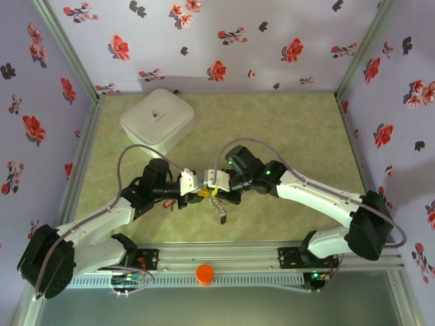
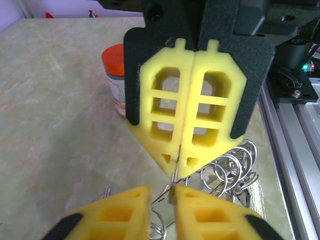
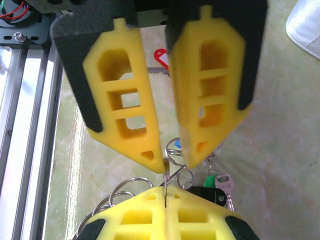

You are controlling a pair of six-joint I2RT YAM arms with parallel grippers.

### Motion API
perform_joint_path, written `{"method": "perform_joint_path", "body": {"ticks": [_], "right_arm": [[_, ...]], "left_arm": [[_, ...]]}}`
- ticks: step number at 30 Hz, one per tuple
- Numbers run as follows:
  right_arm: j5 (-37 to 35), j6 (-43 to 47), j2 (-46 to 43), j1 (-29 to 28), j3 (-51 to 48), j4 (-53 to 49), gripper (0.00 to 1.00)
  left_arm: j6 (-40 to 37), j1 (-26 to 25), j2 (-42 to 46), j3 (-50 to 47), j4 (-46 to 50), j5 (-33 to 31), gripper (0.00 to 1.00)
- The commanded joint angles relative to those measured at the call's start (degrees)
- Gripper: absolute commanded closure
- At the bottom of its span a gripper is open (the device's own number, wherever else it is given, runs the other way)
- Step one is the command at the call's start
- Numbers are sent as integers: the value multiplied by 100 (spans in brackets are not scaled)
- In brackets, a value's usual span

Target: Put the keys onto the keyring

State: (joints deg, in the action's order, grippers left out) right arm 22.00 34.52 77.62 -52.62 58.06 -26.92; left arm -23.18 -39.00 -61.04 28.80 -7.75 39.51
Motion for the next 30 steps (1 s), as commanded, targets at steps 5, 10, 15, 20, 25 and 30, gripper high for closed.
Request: {"method": "perform_joint_path", "body": {"ticks": [5,10,15,20,25,30], "right_arm": [[96,-202,8,-78,77,395,100],[113,-361,-25,-75,-13,545,100],[226,-521,-122,-64,-156,807,100],[299,-712,-252,-38,-371,1158,100],[498,-1134,-791,331,-1222,2197,86],[903,-1627,-1372,745,-2371,3621,78]], "left_arm": [[-143,-43,-134,160,-43,145,85],[-117,-44,-119,103,-60,147,80],[-97,-48,-66,30,-118,147,87],[-114,-46,-36,4,-138,145,100],[-47,-39,147,-227,-453,115,100],[599,-37,234,-794,-1896,33,100]]}}
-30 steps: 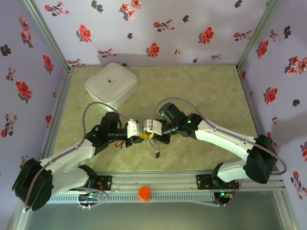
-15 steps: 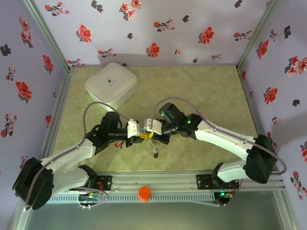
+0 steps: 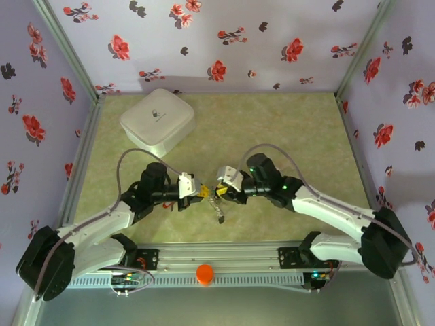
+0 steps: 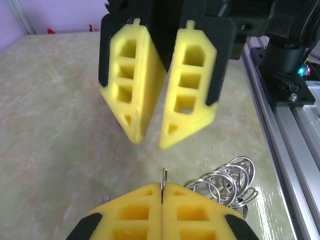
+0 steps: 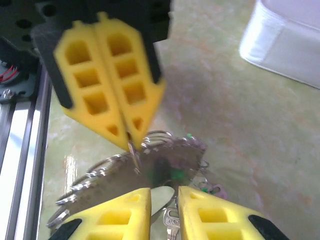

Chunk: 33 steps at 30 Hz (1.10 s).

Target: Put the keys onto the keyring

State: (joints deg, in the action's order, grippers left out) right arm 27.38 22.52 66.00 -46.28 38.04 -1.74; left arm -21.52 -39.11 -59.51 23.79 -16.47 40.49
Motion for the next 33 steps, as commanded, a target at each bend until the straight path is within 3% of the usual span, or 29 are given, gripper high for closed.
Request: {"method": "perform_joint_path", "body": {"ticks": [1,8,22,25,30,33], "right_arm": [[389,-451,-243,111,-456,1175,78],[517,-557,-43,69,-514,1353,74],[753,-679,456,-148,-272,1866,77],[765,-670,501,-156,-242,1873,80],[700,-657,521,-154,-219,1887,99],[662,-584,470,-161,-180,1772,100]], "left_arm": [[567,-26,66,-395,-1360,-78,100],[1139,-17,-89,-869,-2612,-163,100],[1363,-20,-213,-999,-3011,-147,100],[1365,-17,-228,-999,-3042,-138,100],[1319,-20,-164,-960,-2939,-125,100],[1148,-17,-34,-869,-2434,-184,96]]}}
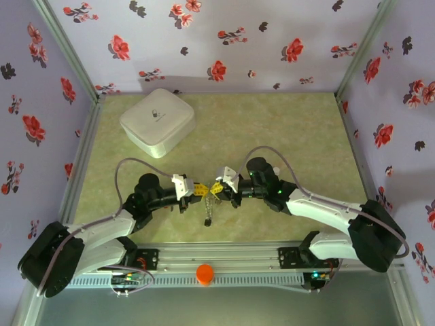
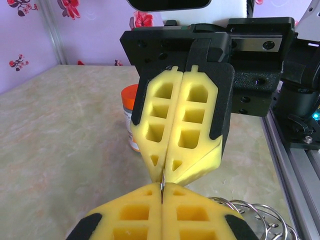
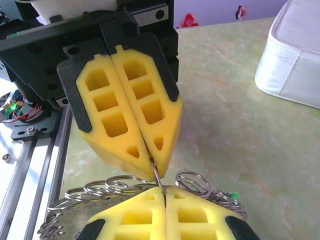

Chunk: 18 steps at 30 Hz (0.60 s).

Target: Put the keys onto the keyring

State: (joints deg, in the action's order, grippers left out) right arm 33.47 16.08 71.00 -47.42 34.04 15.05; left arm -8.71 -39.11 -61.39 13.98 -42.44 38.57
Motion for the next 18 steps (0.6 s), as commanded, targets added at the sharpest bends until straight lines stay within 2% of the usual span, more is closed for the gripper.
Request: {"method": "perform_joint_path", "body": {"ticks": [1,5,8,18], "right_arm": [[53,87,-49,-41,226,34,100],[115,233,-78,-39,355,-267,100],[151,290,-60,-43,403,-327,100],[169,473,89,-110,589,-620,100]], "left_arm": [[-204,-19,214,146,365,-6,94],[-598,-17,420,281,1379,-51,82],[-789,-20,432,522,1879,-51,80],[-731,-18,274,615,1708,86,82]]}}
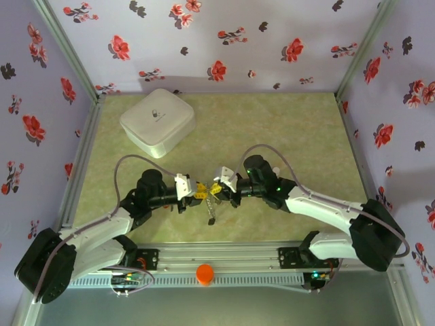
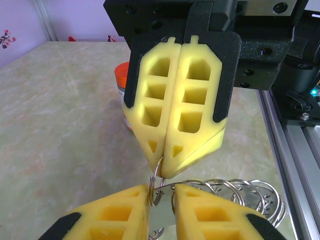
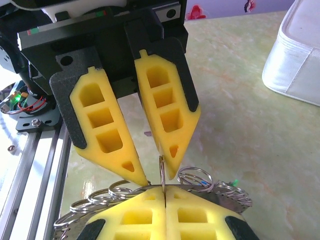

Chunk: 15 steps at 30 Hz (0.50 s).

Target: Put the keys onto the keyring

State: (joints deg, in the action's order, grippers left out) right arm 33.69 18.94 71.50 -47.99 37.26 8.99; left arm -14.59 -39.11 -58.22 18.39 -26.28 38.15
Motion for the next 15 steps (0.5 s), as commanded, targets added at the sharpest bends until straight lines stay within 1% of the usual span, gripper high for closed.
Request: {"method": "perform_joint_path", "body": {"ticks": [1,15], "right_arm": [[141,217,55,-63,281,-62,100],[113,424,162,-184,482,-436,100]], "left_arm": [[-141,-14,-41,182,80,131,82],[-118,-18,-67,208,-79,175,89]]}}
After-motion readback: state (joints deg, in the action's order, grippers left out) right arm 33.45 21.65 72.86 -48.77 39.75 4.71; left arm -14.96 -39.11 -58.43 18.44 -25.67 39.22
